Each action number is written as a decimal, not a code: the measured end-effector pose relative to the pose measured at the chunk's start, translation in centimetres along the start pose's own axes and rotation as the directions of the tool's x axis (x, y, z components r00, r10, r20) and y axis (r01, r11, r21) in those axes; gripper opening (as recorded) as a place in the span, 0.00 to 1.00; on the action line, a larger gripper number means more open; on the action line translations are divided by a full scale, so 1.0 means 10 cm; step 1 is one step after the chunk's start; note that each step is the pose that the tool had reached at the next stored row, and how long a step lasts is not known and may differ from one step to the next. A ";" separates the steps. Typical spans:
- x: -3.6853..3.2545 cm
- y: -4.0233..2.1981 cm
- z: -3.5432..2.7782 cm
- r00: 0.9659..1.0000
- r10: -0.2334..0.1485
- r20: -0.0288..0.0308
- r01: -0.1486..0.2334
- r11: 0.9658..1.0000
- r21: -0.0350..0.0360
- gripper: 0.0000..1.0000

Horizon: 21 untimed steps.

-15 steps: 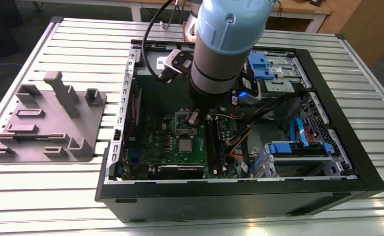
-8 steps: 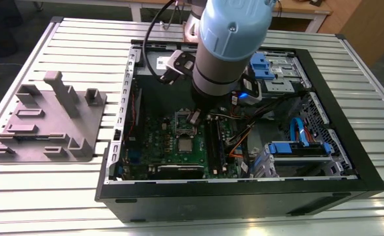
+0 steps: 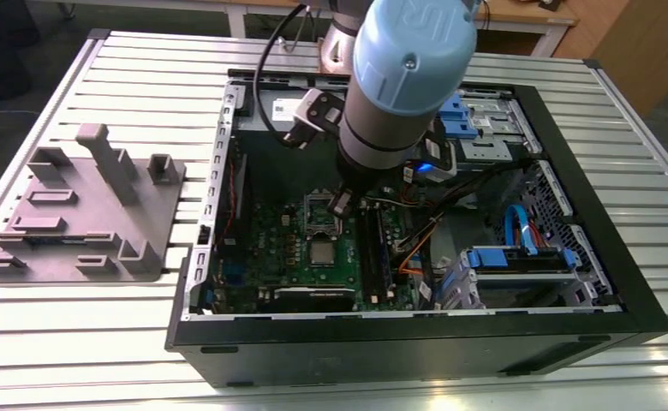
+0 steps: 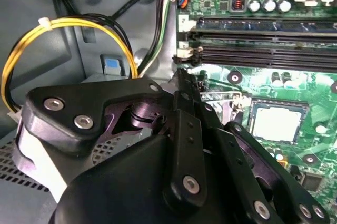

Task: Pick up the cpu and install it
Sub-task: 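Close the cpu cover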

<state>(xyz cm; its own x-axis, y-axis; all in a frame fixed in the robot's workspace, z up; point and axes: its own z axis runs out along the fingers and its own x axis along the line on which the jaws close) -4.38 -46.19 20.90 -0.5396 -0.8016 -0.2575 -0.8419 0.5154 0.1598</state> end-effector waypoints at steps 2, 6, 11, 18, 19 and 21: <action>-0.005 -0.001 0.011 1.000 0.000 0.005 0.000 1.000 -0.003 0.10; -0.002 -0.005 0.045 1.000 0.000 0.027 0.000 1.000 -0.018 0.10; 0.008 -0.011 0.087 0.999 0.001 0.046 0.000 1.000 -0.030 0.10; 0.008 -0.011 0.087 0.999 0.001 0.048 0.000 1.000 -0.031 0.10; 0.007 -0.011 0.088 0.999 0.001 0.048 0.000 1.000 -0.031 0.10; 0.002 -0.009 0.094 0.999 0.001 0.048 0.001 1.000 -0.031 0.10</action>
<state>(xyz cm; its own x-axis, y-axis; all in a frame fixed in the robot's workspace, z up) -4.32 -45.97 19.98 -0.5394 -0.7856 -0.3030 -0.8420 0.5053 0.1889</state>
